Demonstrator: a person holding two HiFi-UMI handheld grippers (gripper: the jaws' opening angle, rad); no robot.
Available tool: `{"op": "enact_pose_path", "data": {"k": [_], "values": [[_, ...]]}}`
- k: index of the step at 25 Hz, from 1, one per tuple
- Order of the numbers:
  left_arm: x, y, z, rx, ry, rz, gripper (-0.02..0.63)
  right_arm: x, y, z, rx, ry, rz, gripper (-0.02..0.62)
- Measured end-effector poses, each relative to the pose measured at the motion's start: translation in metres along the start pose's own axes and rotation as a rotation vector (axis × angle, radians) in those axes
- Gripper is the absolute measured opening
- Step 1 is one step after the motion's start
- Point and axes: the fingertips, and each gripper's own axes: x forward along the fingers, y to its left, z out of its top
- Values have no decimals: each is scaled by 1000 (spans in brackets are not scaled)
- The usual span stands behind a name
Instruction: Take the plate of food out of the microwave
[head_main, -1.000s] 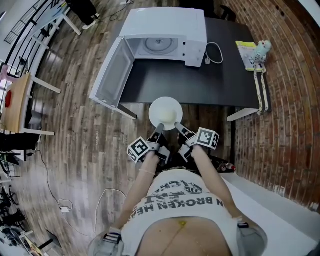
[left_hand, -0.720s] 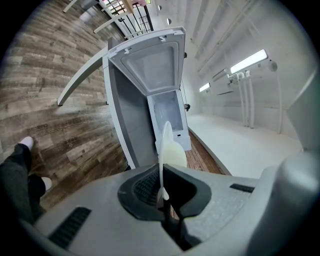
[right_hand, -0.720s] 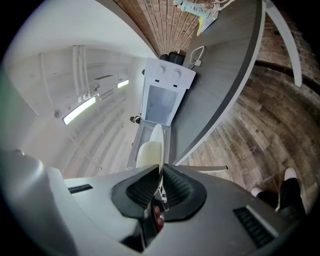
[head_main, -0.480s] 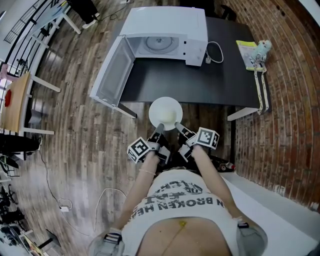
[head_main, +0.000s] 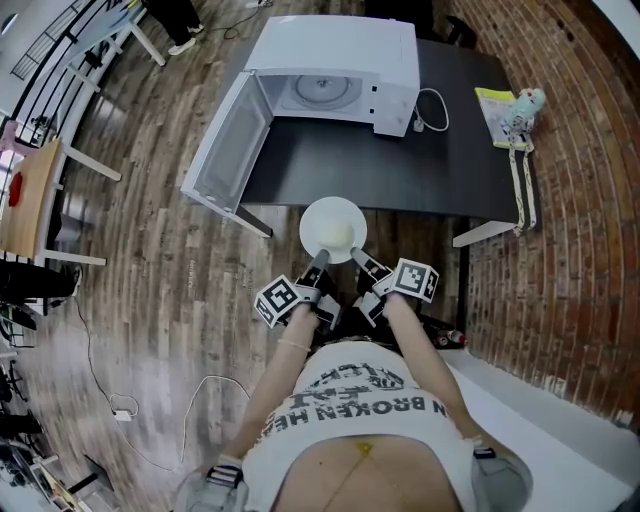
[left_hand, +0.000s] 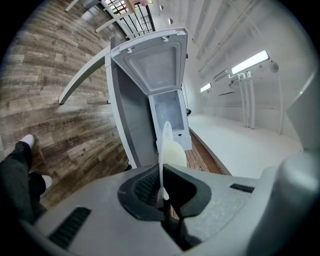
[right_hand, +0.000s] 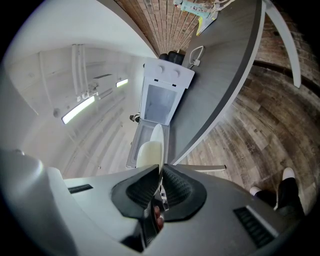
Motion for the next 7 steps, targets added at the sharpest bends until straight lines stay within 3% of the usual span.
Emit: {"op": "enact_pose_path", "data": {"k": [7], "values": [[5,0,3,1,6,-2,11,3,0,3,4,-4,2,26]]}}
